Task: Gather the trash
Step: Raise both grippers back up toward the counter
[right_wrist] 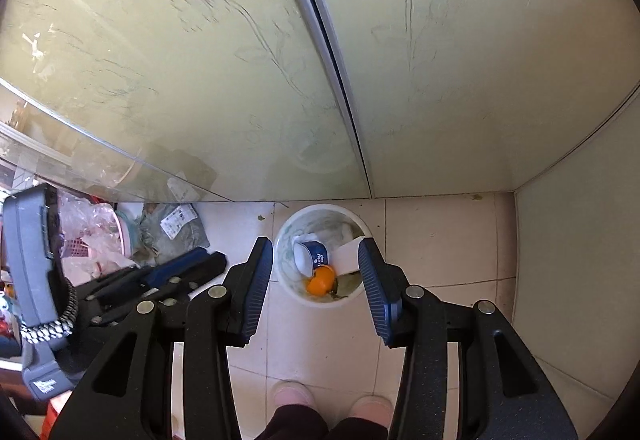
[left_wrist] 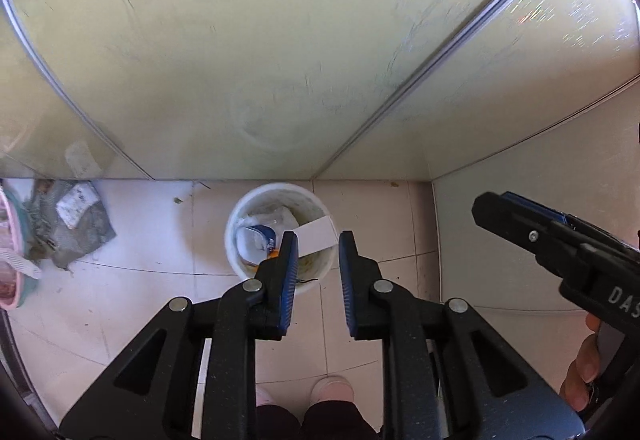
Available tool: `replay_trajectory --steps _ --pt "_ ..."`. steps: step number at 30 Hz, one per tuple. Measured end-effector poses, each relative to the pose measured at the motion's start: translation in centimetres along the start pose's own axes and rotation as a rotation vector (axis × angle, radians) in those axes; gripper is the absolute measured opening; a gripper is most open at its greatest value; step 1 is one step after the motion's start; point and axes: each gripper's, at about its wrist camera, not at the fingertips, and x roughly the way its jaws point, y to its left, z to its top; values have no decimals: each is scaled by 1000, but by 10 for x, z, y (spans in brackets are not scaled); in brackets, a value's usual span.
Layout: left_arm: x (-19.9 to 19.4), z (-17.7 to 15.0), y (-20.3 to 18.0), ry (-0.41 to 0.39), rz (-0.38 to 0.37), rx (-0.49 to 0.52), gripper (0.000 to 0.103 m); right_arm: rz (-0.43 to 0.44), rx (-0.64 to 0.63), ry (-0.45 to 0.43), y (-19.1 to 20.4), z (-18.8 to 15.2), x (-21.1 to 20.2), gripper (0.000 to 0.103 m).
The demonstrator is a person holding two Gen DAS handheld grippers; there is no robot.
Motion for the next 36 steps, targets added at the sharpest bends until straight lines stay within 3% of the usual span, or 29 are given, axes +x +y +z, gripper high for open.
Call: replay_trajectory --steps 3,8,11,18,22,30,34,36 --pt "-43 6 -10 -31 26 12 21 -6 -12 -10 9 4 -31 41" --pt "-142 10 -35 -130 57 25 37 -5 -52 -59 32 13 -108 41" --pt "-211 10 -51 -191 77 23 46 -15 -98 -110 50 15 -167 41" --pt "-370 -7 -90 -359 124 18 57 -19 -194 -240 85 8 -305 41" --pt "-452 -23 -104 -471 113 47 57 0 -222 -324 99 -8 -377 41" --pt "-601 -68 -133 -721 85 166 61 2 -278 -589 144 -55 -504 41" --pt "-649 -101 -142 -810 72 210 71 15 -301 -706 162 -83 -549 45" --pt "-665 -116 -143 -835 67 225 78 39 -295 -745 169 -96 -563 53"
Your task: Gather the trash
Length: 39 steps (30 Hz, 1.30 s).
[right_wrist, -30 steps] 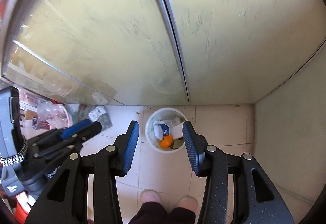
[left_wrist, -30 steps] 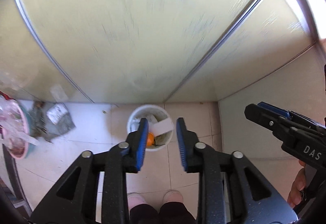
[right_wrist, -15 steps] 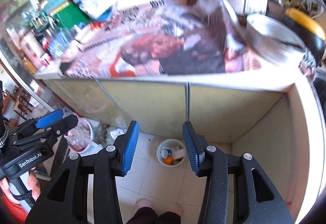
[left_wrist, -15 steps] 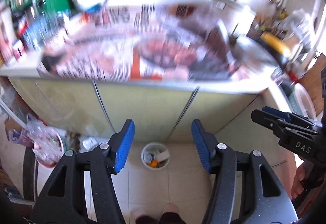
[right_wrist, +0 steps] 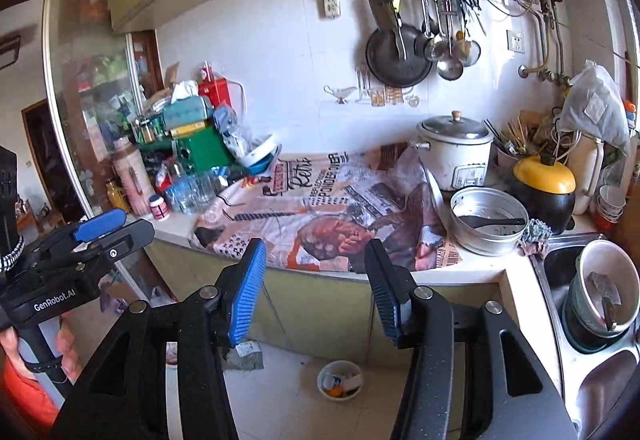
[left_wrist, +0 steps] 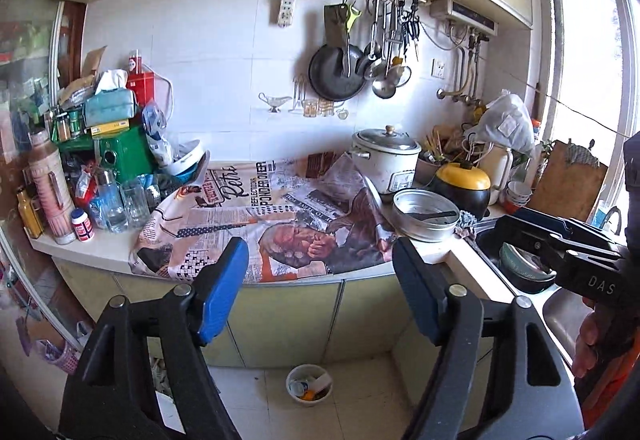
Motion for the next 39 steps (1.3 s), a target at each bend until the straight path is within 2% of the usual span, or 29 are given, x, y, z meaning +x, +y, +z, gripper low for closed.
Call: replay_trajectory --steps 2,4,6,8,11,20,39 --pt "-18 -2 0 -15 3 7 93 18 9 -32 7 -1 -13 58" --pt "-35 -4 0 -31 1 11 93 7 0 -54 16 -2 -26 66" --pt "-46 -7 0 -30 -8 10 94 -3 -14 -68 25 -5 -36 80" --pt "-55 -9 1 -29 -14 1 97 -9 -18 -75 32 -9 -44 89" --pt "-63 -16 0 -31 -17 -8 98 -19 -10 -86 38 -14 -52 98" --pt "-74 -24 1 -24 -6 -6 99 -17 -16 -60 45 -25 -58 99" --pt "-73 -25 -2 -25 -25 -15 102 -34 -18 -61 41 -23 -65 99"
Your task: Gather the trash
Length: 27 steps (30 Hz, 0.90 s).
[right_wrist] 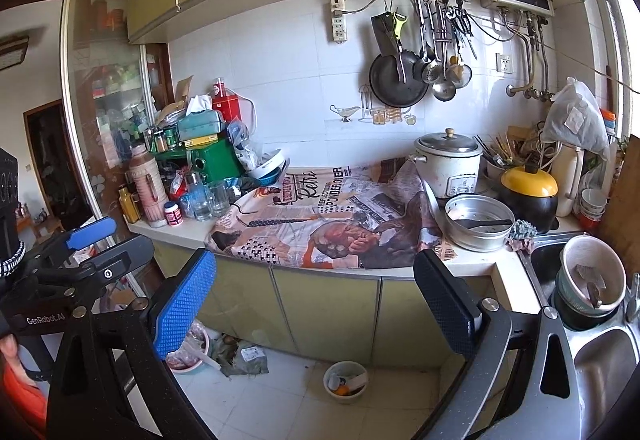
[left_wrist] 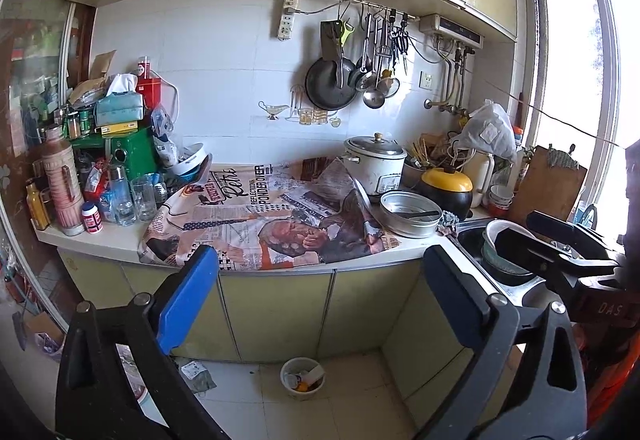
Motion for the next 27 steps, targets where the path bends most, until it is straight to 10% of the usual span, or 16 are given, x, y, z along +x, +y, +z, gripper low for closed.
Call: replay_trajectory --steps 27 --pt "0 7 3 -14 -27 -13 102 11 -8 -11 -1 7 0 99"
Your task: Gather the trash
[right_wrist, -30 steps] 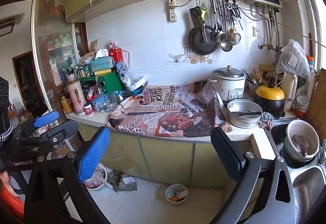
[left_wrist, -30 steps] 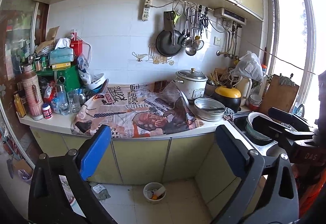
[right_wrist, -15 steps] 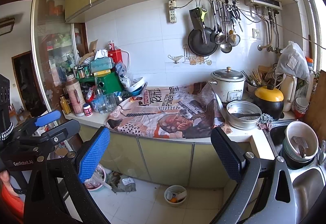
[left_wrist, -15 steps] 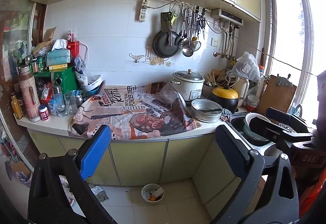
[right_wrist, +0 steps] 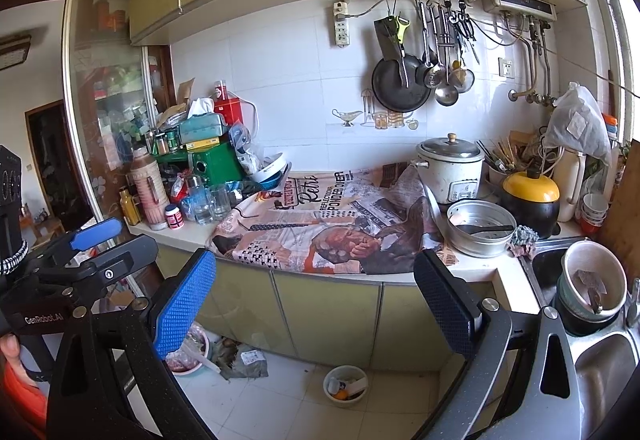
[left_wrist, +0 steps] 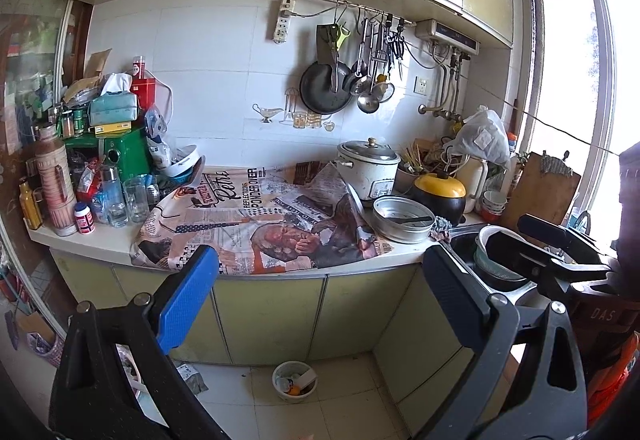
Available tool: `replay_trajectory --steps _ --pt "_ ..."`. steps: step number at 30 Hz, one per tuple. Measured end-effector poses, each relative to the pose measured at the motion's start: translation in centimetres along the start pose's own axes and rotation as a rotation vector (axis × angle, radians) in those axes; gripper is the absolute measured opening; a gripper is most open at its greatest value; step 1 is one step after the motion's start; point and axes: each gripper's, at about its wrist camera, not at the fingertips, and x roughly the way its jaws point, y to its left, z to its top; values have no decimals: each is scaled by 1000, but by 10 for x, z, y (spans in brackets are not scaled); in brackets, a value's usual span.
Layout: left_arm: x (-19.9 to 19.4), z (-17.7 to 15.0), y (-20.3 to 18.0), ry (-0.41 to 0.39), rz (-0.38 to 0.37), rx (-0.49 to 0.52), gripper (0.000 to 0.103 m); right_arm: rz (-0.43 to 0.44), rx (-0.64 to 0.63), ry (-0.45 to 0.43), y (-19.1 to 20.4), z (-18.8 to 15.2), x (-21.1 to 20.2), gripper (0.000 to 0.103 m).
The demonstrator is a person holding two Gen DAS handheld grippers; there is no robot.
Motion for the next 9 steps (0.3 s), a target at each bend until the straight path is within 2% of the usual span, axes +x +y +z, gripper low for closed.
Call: replay_trajectory --steps 9 --pt "10 3 0 4 24 4 102 20 17 6 -6 6 12 99"
